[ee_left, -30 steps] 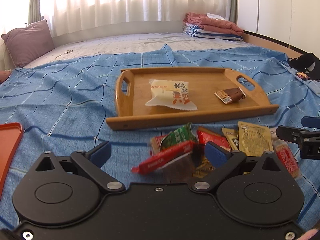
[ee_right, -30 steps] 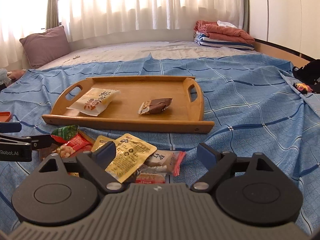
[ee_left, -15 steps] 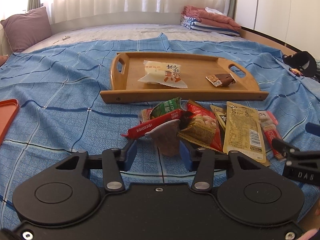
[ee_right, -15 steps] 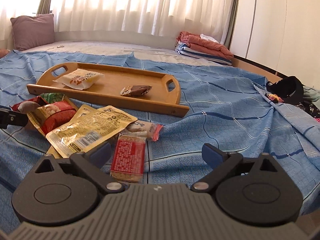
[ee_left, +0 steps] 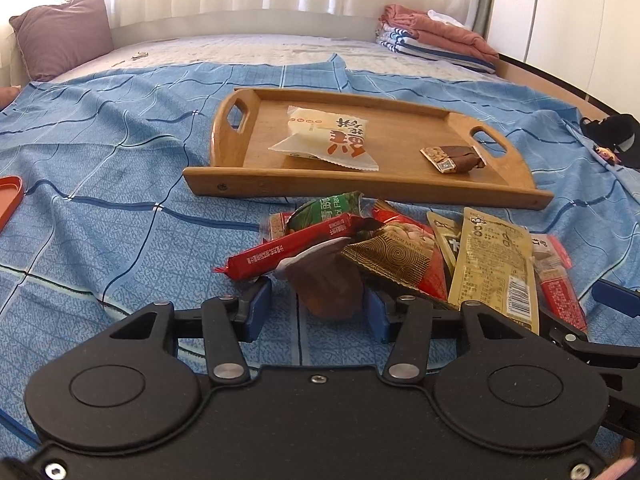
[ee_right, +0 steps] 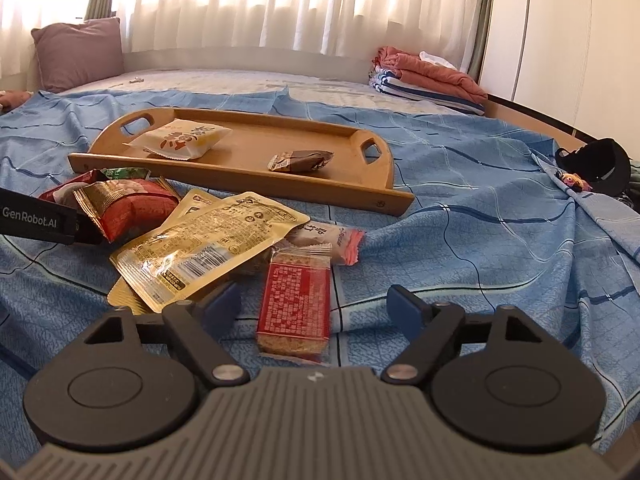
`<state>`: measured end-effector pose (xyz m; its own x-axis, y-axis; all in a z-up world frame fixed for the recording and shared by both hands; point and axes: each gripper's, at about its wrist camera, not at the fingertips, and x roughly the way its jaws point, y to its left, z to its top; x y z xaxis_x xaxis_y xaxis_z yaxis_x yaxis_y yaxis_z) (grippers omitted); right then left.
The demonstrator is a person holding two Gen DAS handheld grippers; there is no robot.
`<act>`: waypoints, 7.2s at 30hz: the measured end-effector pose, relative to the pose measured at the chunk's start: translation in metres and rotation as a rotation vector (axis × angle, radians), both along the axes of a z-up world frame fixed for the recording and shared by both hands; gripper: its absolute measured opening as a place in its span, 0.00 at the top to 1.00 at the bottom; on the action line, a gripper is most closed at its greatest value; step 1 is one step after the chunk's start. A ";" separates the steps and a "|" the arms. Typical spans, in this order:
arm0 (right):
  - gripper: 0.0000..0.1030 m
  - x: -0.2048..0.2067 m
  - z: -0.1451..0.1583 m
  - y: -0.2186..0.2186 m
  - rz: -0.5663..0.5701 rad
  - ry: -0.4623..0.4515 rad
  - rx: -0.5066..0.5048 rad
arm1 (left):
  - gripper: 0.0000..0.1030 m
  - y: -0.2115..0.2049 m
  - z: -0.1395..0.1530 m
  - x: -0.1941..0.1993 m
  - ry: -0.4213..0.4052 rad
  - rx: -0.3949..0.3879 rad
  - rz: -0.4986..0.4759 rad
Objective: Organize snacks
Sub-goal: 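Grasp the orange jelly cup with the left gripper, then grasp the red-wrapped biscuit with the right gripper, then lower the jelly cup onto the tray with the left gripper while the right places the biscuit, then withdraw both grippers from the tray back toward the snack pile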
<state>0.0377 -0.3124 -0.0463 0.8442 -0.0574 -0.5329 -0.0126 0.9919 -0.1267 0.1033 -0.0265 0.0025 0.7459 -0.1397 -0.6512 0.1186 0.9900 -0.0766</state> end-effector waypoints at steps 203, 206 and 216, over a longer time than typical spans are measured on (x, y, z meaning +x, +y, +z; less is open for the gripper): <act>0.00 0.049 0.053 0.003 0.207 0.049 0.127 | 0.05 0.025 0.058 0.034 -0.084 -0.007 -0.140; 0.00 0.035 0.046 0.008 0.208 0.041 0.109 | 0.05 0.029 0.050 0.022 -0.080 0.009 -0.133; 0.00 0.006 0.024 0.008 0.156 0.024 0.116 | 0.14 0.038 0.018 0.004 -0.035 0.066 -0.151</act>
<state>0.0434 -0.3042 -0.0221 0.8252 0.1367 -0.5481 -0.1693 0.9855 -0.0091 0.1076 0.0115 0.0205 0.7422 -0.2095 -0.6366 0.2679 0.9634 -0.0047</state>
